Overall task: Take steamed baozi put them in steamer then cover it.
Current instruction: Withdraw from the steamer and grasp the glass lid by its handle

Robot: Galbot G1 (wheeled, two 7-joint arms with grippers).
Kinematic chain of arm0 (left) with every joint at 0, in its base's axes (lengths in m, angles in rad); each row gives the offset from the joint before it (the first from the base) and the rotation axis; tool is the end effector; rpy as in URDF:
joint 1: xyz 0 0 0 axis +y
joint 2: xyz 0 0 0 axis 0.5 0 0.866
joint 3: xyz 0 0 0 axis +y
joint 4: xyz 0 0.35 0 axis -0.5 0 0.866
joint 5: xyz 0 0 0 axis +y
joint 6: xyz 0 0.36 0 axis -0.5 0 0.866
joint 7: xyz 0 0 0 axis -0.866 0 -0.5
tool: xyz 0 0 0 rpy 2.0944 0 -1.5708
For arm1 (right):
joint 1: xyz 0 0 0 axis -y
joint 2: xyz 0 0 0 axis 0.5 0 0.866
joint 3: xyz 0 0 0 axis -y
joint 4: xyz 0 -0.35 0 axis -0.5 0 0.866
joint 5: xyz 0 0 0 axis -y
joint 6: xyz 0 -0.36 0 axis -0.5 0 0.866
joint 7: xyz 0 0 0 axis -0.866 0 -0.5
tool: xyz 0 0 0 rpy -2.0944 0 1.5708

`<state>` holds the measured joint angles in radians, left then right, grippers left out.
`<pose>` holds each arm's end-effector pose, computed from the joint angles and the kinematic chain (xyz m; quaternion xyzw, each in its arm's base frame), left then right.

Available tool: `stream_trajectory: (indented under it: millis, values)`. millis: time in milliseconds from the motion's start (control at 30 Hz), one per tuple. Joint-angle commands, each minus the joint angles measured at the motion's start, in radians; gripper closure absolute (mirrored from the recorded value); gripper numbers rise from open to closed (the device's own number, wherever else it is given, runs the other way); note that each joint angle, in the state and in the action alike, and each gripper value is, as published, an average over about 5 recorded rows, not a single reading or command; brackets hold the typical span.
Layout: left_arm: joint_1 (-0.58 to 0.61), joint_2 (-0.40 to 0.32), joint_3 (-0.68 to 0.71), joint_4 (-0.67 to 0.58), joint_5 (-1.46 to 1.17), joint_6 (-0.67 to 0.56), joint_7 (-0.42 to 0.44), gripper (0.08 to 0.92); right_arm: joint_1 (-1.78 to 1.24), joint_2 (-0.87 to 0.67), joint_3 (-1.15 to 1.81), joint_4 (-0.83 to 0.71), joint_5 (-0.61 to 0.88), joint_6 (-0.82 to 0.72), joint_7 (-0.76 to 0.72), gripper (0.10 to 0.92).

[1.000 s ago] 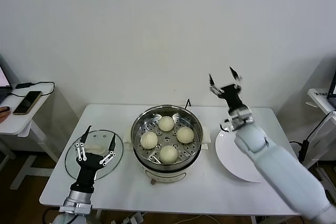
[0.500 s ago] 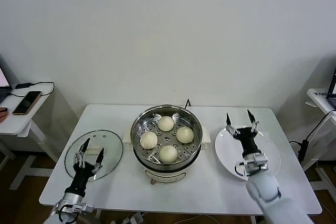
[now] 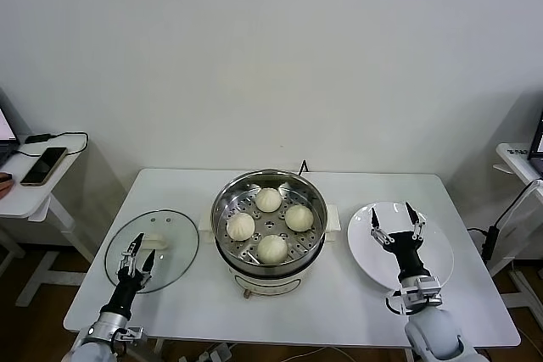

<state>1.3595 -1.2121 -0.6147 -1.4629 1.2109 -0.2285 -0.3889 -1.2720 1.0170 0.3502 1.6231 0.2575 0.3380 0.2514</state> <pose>0.2308 0.1670 -0.4450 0.0302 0.7235 0.6887 0.0363 0.2751 -0.1214 -0.3853 -0.0021 0.9924 -0.1075 0.0595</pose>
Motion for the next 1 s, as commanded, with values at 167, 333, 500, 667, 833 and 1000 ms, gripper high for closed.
stream_trajectory:
  millis: [167, 333, 500, 667, 833, 1000]
  values:
    - [-0.113, 0.007, 0.026, 0.097, 0.085, 0.052, 0.002, 0.177, -0.04, 0.011, 0.028, 0.0, -0.013, 0.003, -0.011, 0.203]
    - [-0.142, 0.014, 0.037, 0.132, 0.081, 0.075, 0.026, 0.177, -0.034, 0.015, 0.025, -0.008, -0.016, 0.004, -0.011, 0.203]
    - [-0.161, 0.015, 0.044, 0.152, 0.069, 0.083, 0.033, 0.177, -0.033, 0.023, 0.023, -0.009, -0.021, 0.004, -0.01, 0.203]
    - [-0.178, 0.013, 0.053, 0.167, 0.056, 0.084, 0.036, 0.177, -0.033, 0.029, 0.021, -0.012, -0.026, 0.004, -0.01, 0.203]
    - [-0.193, 0.012, 0.055, 0.172, 0.048, 0.083, 0.037, 0.177, -0.037, 0.03, 0.023, -0.011, -0.03, 0.005, -0.009, 0.203]
    - [-0.202, 0.01, 0.059, 0.177, 0.04, 0.08, 0.042, 0.177, -0.043, 0.035, 0.027, -0.009, -0.037, 0.006, -0.009, 0.203]
